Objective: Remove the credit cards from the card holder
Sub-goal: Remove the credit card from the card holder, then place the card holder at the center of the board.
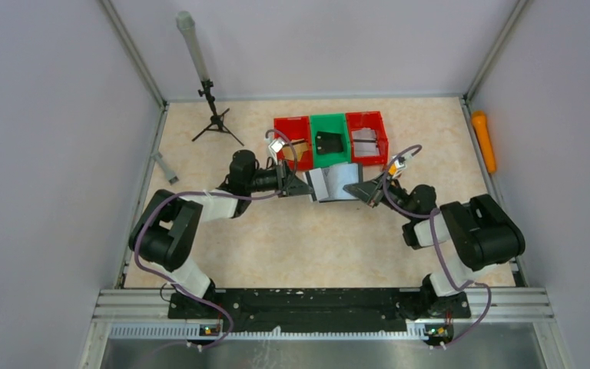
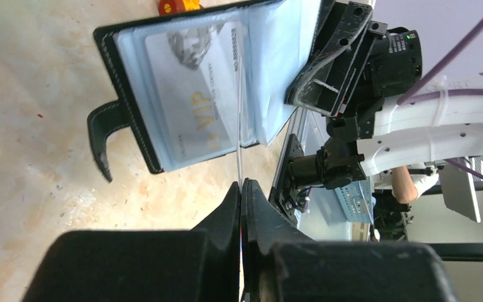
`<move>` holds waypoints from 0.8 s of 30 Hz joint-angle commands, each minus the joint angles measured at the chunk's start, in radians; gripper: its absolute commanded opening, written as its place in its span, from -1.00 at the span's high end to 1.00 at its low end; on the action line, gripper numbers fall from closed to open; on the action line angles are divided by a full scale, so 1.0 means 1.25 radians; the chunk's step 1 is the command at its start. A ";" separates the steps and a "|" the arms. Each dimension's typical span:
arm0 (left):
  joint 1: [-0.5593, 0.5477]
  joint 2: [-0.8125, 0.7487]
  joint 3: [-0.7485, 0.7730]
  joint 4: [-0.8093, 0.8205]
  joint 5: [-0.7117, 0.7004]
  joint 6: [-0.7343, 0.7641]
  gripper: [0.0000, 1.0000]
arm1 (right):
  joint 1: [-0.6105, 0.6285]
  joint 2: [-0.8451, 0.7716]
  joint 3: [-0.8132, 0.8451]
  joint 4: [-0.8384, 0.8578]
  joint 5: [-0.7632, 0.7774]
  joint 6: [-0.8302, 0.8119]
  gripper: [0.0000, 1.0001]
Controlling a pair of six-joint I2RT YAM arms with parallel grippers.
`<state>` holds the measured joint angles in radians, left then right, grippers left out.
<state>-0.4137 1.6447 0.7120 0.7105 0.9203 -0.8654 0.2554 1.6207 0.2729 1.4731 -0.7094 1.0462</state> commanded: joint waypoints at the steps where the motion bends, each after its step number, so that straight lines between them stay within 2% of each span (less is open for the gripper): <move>1: 0.005 -0.053 -0.008 0.011 -0.027 0.035 1.00 | -0.012 -0.087 -0.005 -0.076 0.065 -0.088 1.00; 6: 0.005 -0.101 -0.011 -0.077 -0.082 0.096 1.00 | -0.013 -0.169 0.006 -0.282 0.144 -0.175 1.00; 13: 0.000 -0.177 -0.019 -0.180 -0.175 0.181 1.00 | -0.013 -0.249 -0.002 -0.400 0.221 -0.228 1.00; 19: -0.007 -0.217 -0.026 -0.220 -0.231 0.225 1.00 | -0.013 -0.442 -0.036 -0.553 0.381 -0.296 1.00; 24: -0.027 -0.242 -0.025 -0.259 -0.297 0.269 1.00 | -0.012 -0.587 -0.076 -0.618 0.498 -0.310 1.00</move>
<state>-0.4274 1.3914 0.6899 0.4122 0.6289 -0.6006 0.2459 0.9894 0.2066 0.7532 -0.2417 0.7055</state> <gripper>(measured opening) 0.007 0.068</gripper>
